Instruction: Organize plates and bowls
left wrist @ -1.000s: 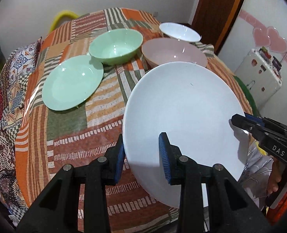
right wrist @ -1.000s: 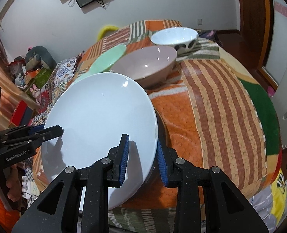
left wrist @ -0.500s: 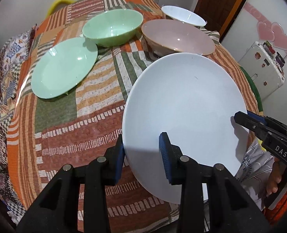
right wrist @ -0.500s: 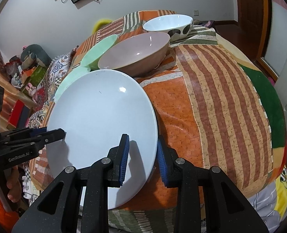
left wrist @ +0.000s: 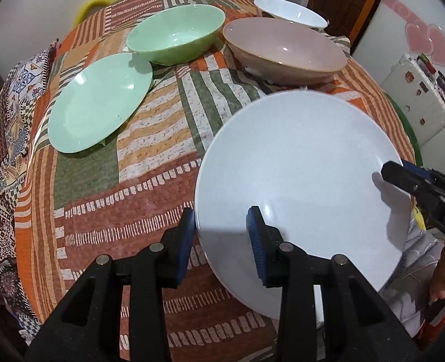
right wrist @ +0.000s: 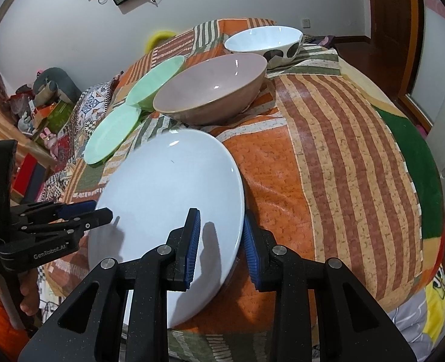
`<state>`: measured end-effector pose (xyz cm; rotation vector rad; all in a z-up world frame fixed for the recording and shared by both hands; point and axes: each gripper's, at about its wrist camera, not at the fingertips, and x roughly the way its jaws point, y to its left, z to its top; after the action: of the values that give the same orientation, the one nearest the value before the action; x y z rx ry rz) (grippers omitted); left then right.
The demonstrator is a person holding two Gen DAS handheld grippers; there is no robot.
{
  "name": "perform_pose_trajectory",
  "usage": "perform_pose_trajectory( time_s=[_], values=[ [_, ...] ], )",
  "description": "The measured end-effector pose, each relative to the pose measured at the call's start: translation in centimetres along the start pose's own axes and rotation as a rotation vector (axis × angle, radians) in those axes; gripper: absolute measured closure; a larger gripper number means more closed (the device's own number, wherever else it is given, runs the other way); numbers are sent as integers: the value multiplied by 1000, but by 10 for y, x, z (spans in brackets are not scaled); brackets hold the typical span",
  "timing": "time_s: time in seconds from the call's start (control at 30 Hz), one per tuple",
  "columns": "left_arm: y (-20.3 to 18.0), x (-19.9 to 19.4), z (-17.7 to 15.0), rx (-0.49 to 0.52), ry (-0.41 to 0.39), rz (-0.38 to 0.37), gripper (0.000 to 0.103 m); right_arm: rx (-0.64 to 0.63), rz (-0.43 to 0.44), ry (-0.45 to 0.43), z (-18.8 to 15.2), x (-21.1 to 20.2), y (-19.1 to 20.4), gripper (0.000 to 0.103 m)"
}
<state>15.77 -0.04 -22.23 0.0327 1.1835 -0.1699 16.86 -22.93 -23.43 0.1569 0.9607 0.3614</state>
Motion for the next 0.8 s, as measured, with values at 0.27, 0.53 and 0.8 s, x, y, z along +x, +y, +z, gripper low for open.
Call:
perform_pose_trajectory(
  time_s=[0.27,0.53,0.8],
  values=[
    [3,1,1,-24,-14,-24,68,-21,-16,-8,-1,0,0,75],
    [9,-5,-1,-55,-32,-43,68,-51,-63,-5,0,1,3,75],
    [24,-35,-2,-90,-118,-37,67,-67,-57,-42,5,-11,10,73]
  ],
)
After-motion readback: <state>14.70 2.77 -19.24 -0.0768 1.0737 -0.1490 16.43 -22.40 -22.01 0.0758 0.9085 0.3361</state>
